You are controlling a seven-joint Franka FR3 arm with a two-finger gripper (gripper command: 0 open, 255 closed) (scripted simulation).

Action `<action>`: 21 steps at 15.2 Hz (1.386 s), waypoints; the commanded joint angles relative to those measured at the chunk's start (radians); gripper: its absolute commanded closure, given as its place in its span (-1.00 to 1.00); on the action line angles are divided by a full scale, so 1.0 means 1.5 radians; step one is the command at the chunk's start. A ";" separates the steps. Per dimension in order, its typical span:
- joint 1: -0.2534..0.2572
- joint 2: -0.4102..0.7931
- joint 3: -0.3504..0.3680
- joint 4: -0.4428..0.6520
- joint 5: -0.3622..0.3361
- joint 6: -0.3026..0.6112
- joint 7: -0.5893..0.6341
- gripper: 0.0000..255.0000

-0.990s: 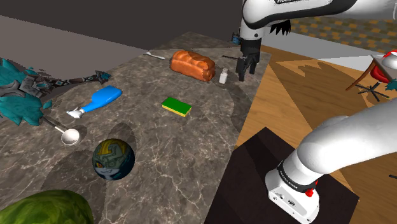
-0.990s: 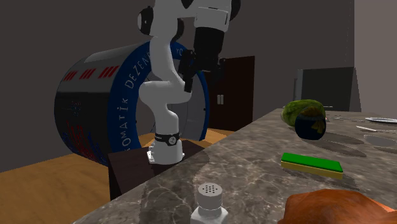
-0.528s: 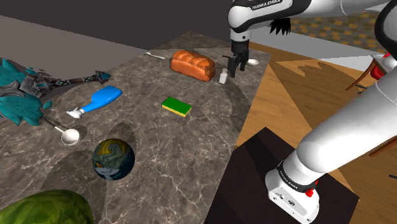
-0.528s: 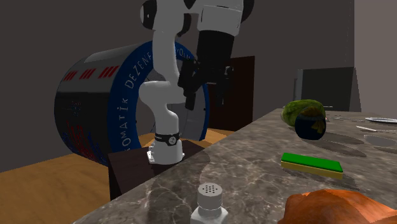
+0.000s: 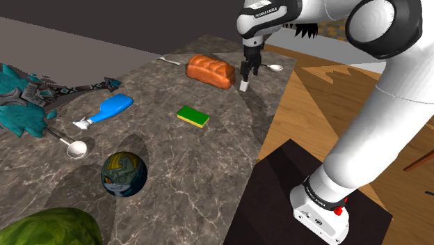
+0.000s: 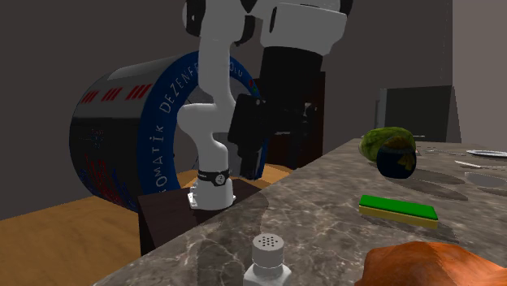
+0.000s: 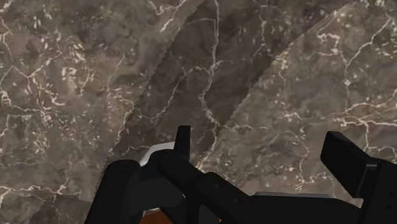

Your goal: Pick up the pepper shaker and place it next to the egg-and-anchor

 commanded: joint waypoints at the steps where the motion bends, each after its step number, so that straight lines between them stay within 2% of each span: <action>1: -0.008 0.056 -0.005 0.057 0.003 0.001 -0.017 -1.00; 9: -0.036 0.270 -0.008 0.315 0.017 -0.036 -0.062 -1.00; 16: -0.039 0.275 -0.008 0.261 0.017 0.024 -0.061 -1.00; 21: -0.039 0.276 -0.008 0.258 0.017 0.028 -0.061 -1.00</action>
